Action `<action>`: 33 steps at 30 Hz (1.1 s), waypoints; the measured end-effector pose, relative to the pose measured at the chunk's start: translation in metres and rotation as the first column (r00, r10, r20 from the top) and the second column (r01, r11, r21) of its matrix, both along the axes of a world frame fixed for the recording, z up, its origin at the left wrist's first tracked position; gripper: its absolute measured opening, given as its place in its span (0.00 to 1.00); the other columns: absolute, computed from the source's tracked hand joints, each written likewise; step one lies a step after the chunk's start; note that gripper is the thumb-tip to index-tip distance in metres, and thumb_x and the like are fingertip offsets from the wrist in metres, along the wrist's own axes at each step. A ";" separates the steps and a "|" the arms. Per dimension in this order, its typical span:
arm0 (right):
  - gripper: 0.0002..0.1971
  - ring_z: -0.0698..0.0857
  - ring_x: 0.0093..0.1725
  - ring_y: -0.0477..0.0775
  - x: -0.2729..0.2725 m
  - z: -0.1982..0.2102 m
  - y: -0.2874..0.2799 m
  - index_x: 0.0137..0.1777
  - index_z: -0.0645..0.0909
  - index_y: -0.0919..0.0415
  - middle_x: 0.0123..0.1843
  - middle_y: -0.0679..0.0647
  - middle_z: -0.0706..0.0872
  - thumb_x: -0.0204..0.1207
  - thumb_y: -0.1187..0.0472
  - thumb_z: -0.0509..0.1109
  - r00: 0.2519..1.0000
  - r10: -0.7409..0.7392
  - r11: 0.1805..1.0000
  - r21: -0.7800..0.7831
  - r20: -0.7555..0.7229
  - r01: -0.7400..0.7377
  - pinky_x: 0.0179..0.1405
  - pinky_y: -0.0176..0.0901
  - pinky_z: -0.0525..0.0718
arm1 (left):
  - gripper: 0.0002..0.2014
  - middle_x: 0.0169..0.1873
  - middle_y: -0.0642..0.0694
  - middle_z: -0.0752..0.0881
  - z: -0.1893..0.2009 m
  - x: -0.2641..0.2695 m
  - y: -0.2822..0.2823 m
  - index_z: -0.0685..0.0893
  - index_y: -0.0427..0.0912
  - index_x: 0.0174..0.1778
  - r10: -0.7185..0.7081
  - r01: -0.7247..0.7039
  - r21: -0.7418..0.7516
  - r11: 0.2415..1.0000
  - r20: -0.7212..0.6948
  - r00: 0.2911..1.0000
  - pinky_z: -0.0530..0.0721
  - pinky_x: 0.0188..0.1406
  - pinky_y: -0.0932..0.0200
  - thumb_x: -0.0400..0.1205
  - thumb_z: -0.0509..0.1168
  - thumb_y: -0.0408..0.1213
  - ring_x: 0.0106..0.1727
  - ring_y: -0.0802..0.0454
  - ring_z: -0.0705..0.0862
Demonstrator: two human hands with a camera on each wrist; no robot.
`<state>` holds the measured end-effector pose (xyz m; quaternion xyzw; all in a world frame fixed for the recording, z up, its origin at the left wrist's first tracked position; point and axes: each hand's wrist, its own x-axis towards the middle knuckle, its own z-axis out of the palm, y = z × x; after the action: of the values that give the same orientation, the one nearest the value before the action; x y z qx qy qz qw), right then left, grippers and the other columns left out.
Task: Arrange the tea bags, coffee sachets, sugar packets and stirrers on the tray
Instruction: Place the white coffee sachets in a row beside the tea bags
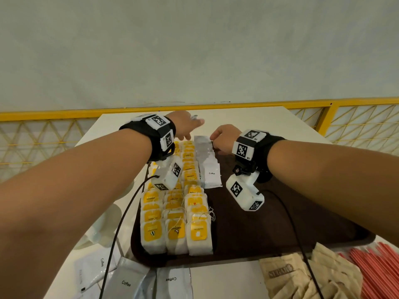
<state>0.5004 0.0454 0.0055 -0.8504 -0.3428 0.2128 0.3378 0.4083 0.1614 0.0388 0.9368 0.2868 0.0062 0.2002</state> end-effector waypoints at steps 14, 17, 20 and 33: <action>0.16 0.87 0.58 0.60 -0.043 0.027 -0.078 0.65 0.76 0.74 0.62 0.70 0.83 0.81 0.66 0.66 0.855 0.209 0.880 0.472 -0.475 0.047 0.52 0.49 0.88 | 0.18 0.51 0.45 0.85 0.010 -0.046 -0.062 0.82 0.43 0.55 -0.107 0.251 -0.391 0.886 0.354 0.929 0.81 0.61 0.46 0.87 0.53 0.52 0.51 0.51 0.82; 0.15 0.87 0.47 0.53 -0.045 0.019 -0.092 0.65 0.76 0.73 0.55 0.64 0.84 0.80 0.67 0.67 0.860 0.139 0.923 0.378 -0.490 0.066 0.38 0.40 0.87 | 0.07 0.38 0.46 0.86 0.014 -0.057 -0.060 0.84 0.42 0.44 -0.041 0.225 -0.431 0.874 0.396 0.918 0.86 0.45 0.57 0.85 0.62 0.37 0.38 0.55 0.85; 0.13 0.86 0.48 0.55 -0.048 0.008 -0.097 0.61 0.79 0.72 0.54 0.64 0.85 0.80 0.68 0.68 0.872 0.113 0.943 0.327 -0.475 0.056 0.43 0.42 0.86 | 0.04 0.34 0.49 0.88 0.015 -0.063 -0.061 0.86 0.42 0.44 -0.097 0.218 -0.376 0.900 0.317 0.944 0.87 0.43 0.62 0.82 0.67 0.32 0.35 0.59 0.87; 0.13 0.82 0.38 0.53 -0.045 -0.013 -0.082 0.52 0.83 0.70 0.42 0.60 0.84 0.73 0.62 0.77 0.972 0.034 0.999 0.005 -0.232 -0.034 0.35 0.38 0.84 | 0.03 0.38 0.53 0.84 -0.004 -0.036 -0.061 0.85 0.45 0.41 -0.220 0.230 0.058 0.972 -0.134 0.966 0.75 0.44 0.61 0.79 0.71 0.39 0.39 0.58 0.79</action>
<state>0.4557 -0.0362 -0.0070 -0.8135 -0.3156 0.3161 0.3723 0.3718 0.1008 0.0347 0.9686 0.1902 -0.0653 0.1465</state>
